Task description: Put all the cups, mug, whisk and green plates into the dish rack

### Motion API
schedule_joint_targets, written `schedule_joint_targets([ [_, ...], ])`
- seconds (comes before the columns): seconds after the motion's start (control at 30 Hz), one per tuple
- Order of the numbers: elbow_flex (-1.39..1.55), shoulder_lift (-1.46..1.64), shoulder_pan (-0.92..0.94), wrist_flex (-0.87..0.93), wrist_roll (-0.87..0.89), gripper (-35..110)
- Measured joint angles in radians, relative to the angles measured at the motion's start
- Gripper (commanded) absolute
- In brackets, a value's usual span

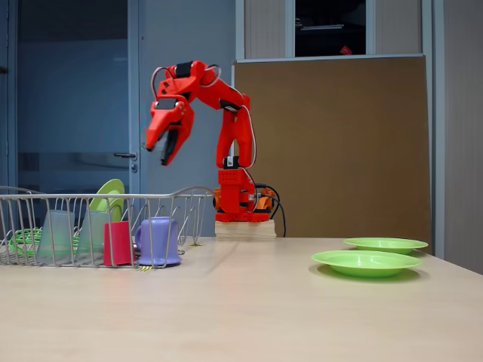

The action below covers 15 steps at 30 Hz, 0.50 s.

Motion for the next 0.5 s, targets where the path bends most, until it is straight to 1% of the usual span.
schedule_joint_targets([
  [0.13, 0.072, 0.002, -0.179, -0.040, 0.135, 28],
  [0.23, 0.106, -0.020, -0.337, -0.060, 0.273, 31],
  [0.33, 0.169, -0.069, -0.511, -0.138, 0.420, 36],
  [0.43, 0.196, -0.137, -0.680, -0.239, 0.502, 38],
  [0.5, 0.198, -0.184, -0.756, -0.304, 0.540, 41],
])
